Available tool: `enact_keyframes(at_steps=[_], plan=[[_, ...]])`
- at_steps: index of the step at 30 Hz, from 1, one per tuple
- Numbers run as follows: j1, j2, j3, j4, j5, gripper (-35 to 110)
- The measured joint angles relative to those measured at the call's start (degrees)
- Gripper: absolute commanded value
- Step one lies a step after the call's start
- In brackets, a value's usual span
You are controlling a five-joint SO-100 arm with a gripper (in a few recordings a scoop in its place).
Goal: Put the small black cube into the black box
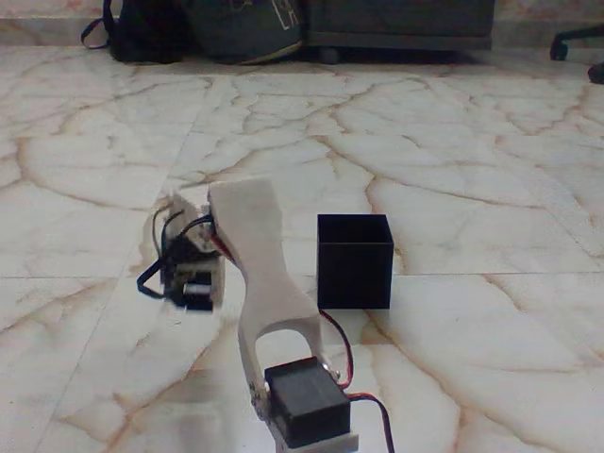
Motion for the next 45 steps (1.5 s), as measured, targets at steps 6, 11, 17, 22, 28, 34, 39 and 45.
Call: enact_keyframes(at_steps=[6,11,17,22,28,34,39,45], plan=[[10.37,-0.88,-17.67,-0.79,-13.1,0],[18.81,-8.26,-20.92,-16.96,-24.43,0],[24.87,-16.44,-23.38,-32.26,-34.01,0],[28.48,-18.72,-26.1,-35.51,-37.62,0],[28.65,-20.39,-26.54,-42.63,-34.19,0],[28.12,-21.8,-26.54,-47.9,-20.92,4],[27.77,-21.8,-26.54,-48.34,-20.92,5],[27.77,-21.8,-26.54,-48.34,-20.92,6]])
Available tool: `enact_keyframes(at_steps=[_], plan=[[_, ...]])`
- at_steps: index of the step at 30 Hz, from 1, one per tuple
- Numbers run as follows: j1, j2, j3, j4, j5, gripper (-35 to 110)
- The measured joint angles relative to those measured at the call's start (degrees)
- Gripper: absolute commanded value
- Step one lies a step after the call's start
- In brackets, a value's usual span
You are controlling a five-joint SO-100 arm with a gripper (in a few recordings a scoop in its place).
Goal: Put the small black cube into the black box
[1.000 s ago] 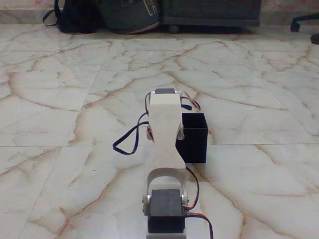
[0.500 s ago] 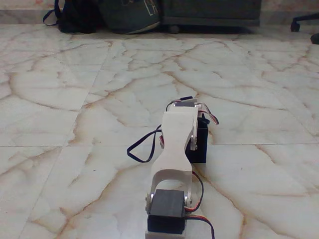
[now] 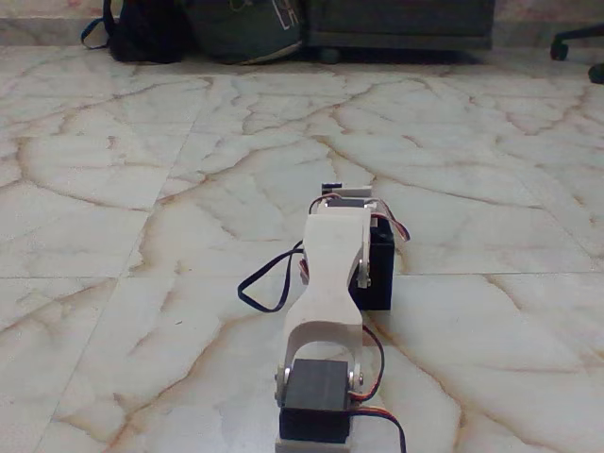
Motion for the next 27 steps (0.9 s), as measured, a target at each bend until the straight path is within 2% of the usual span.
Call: enact_keyframes(at_steps=[2,5,8,10,13,15,17,18,21,27], plan=[[0.0,0.0,0.0,1.49,0.18,5],[-0.62,0.18,0.0,9.23,0.7,5],[-2.02,8.44,0.0,18.46,3.25,6],[-2.81,11.87,0.0,19.07,5.1,6],[-3.34,18.98,0.0,33.75,5.63,6],[-3.34,26.28,5.62,44.12,6.59,6],[-3.34,30.67,10.2,47.64,6.77,6],[-3.52,35.77,18.46,49.04,6.94,6],[-4.31,43.95,31.99,48.34,6.94,5],[-4.48,66.01,68.38,34.1,4.57,5]])
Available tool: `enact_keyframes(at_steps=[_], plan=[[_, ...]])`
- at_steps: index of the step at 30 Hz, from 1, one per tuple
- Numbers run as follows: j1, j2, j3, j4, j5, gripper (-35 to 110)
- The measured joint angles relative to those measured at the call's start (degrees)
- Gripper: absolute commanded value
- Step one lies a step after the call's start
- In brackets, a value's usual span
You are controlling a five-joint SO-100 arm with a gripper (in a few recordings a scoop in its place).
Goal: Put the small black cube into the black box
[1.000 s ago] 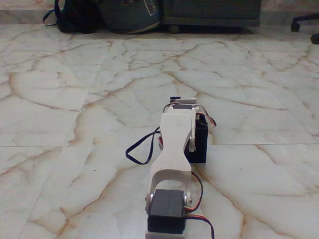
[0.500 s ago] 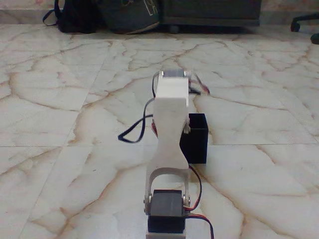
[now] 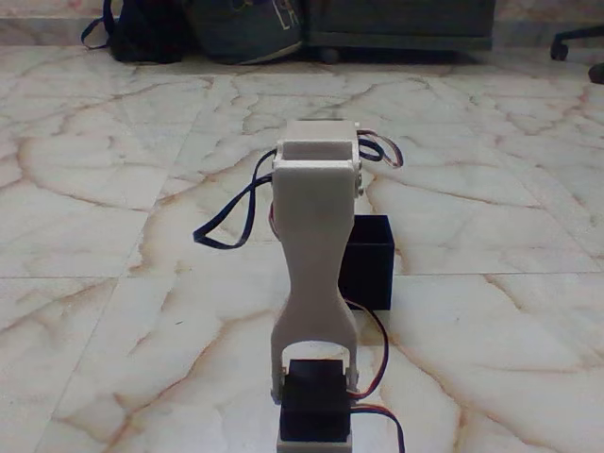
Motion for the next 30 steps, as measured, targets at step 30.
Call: enact_keyframes(at_steps=[30], plan=[[-1.85,51.24,84.64,-12.3,-3.08,5]])
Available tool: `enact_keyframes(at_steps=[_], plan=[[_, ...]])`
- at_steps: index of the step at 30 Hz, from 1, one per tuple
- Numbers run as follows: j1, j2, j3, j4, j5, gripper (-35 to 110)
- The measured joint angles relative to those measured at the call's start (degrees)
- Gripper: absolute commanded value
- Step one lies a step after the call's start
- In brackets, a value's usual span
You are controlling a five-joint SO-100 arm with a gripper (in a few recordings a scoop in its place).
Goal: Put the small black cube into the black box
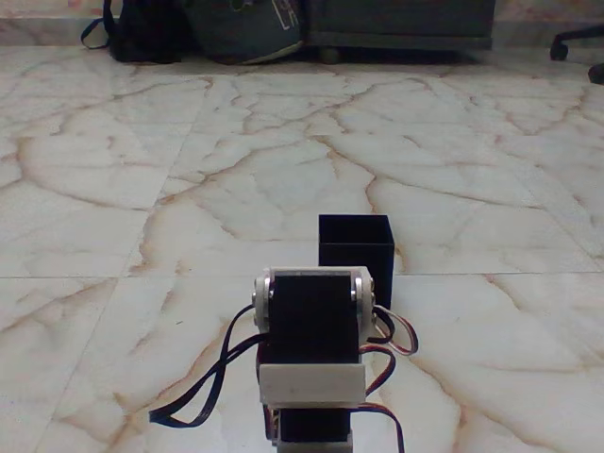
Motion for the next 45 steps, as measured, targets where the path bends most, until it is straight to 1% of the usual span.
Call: enact_keyframes(at_steps=[2,5,7,11,45], plan=[[0.0,0.0,0.0,6.68,2.46,5],[0.0,0.09,0.0,7.21,9.93,5],[0.0,0.09,0.0,7.21,6.68,4],[0.7,0.09,0.0,7.21,4.48,4],[0.7,0.09,0.0,7.21,4.39,4]])
